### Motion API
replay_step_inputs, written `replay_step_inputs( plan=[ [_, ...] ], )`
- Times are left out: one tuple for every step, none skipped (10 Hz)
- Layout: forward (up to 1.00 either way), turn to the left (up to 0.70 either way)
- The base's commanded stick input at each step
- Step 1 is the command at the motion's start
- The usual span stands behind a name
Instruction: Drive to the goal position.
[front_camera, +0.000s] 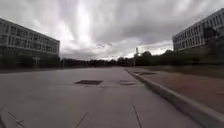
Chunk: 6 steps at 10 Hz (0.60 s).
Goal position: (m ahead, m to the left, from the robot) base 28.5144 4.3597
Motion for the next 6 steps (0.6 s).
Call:
replay_step_inputs(
  plan=[
    [0.70,0.00],
    [0.70,0.00],
    [0.70,0.00],
    [0.70,0.00],
    [0.70,0.00],
    [0.70,0.00]
  ],
)
